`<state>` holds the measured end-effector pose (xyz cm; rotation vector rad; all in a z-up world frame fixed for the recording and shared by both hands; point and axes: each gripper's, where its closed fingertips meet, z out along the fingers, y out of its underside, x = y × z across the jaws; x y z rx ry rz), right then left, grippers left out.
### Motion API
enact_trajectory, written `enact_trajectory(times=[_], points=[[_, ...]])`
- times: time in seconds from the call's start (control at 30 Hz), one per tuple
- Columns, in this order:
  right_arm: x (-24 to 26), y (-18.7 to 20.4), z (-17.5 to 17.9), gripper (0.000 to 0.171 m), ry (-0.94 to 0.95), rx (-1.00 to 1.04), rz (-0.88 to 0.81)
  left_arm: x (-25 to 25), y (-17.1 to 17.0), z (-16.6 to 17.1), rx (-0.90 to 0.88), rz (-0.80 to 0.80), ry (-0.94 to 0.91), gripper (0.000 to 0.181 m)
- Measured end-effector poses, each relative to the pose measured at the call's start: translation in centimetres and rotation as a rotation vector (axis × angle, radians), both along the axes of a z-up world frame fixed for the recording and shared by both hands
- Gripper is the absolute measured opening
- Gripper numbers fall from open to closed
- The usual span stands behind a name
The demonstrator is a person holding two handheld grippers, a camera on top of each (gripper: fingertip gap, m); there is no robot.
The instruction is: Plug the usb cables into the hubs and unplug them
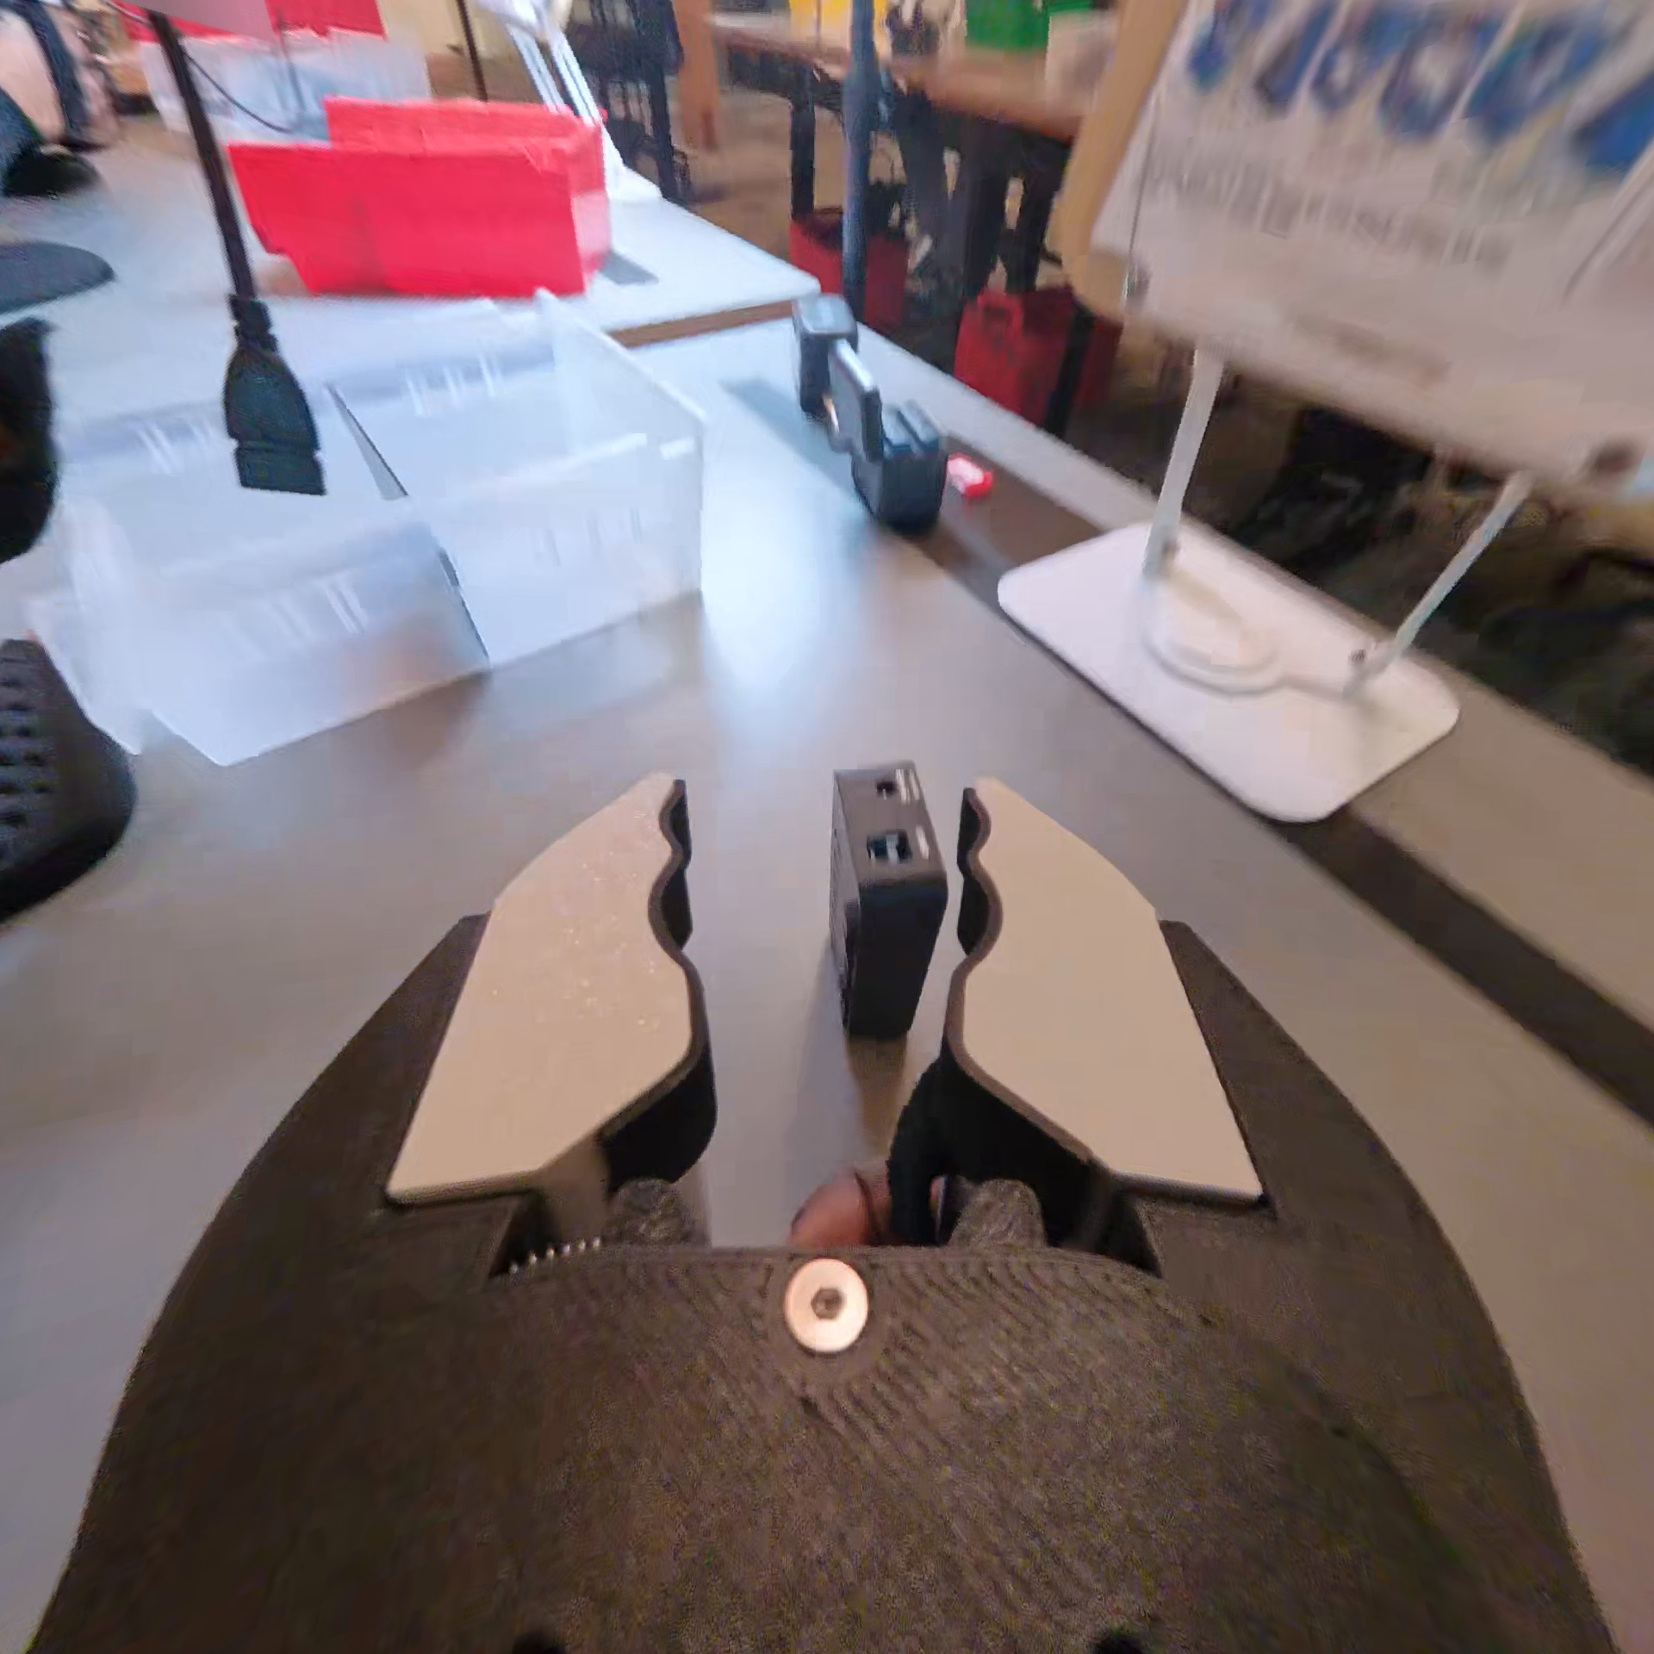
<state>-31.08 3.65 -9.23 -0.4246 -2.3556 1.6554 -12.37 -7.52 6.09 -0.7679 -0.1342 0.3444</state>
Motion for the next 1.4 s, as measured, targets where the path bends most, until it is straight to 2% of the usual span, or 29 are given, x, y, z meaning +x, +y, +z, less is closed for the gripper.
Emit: enact_trajectory(times=[0.17, 0.23, 0.27, 0.3, 0.43, 0.53, 0.77, 0.9, 0.97, 1.07, 1.17, 1.4], points=[[-2.0, -0.5, -4.7, 0.052, -0.039, 0.046, -0.084, -1.1, -0.3, -4.3, 0.066, -0.032, -0.12, 0.018], [-2.4, -0.9, -5.7, 0.049, -0.036, 0.086, -0.093, -1.2, 0.3, -5.0, 0.014, -0.029, -0.112, 0.018], [-2.5, -1.1, -5.9, 0.039, -0.034, 0.09, -0.103, -1.2, 0.7, -5.3, -0.026, -0.014, -0.101, 0.018], [-2.8, -1.2, -6.1, 0.031, -0.03, 0.086, -0.134, -1.2, 1.1, -5.6, -0.052, -0.002, -0.093, 0.018], [-3.3, -0.8, -6.0, 0.028, -0.084, 0.062, -0.314, -1.1, 1.3, -6.1, -0.052, 0.004, -0.098, 0.018], [-2.7, -0.5, -5.8, 0.027, -0.017, 0.111, -0.423, -1.1, 1.4, -6.3, -0.067, 0.017, -0.089, 0.018], [-1.1, -0.6, -5.9, 0.027, 0.023, 0.156, -0.517, -0.9, 1.6, -6.3, -0.074, 0.014, -0.079, 0.018], [-0.9, -0.3, -6.5, 0.029, -0.033, 0.156, -0.505, -1.1, 2.0, -6.7, -0.104, 0.027, -0.079, 0.018], [-1.0, -0.3, -6.6, 0.038, -0.052, 0.15, -0.483, -1.1, 2.1, -6.8, -0.111, 0.027, -0.079, 0.018], [-0.1, -1.1, -6.6, 0.058, -0.115, 0.113, -0.341, -1.2, 2.0, -6.8, -0.105, 0.021, -0.085, 0.018], [0.3, -0.9, -6.5, 0.07, -0.153, 0.078, -0.187, -1.2, 1.9, -6.8, -0.095, 0.002, -0.092, 0.018], [1.2, 1.2, -8.0, 0.059, -0.263, 0.108, -0.024, -1.3, 1.8, -6.9, -0.091, -0.004, -0.098, 0.018]])
